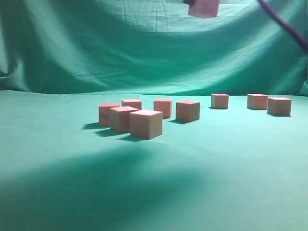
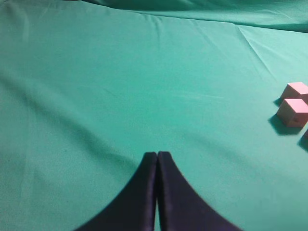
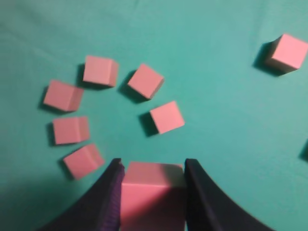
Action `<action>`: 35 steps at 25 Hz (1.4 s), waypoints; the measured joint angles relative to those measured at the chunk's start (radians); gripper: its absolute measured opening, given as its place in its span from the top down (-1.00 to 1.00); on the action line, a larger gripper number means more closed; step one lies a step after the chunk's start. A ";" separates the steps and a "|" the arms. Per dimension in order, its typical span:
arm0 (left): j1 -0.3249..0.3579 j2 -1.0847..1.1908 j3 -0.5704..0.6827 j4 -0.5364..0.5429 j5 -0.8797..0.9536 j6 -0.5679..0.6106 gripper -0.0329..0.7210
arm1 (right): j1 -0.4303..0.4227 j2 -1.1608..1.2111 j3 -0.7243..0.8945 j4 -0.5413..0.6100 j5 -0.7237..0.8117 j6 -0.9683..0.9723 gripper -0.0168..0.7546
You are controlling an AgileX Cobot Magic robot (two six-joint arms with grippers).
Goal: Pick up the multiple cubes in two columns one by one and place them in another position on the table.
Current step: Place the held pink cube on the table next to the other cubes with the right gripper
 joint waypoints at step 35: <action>0.000 0.000 0.000 0.000 0.000 0.000 0.91 | 0.265 -0.035 0.668 -0.081 -0.626 0.291 0.22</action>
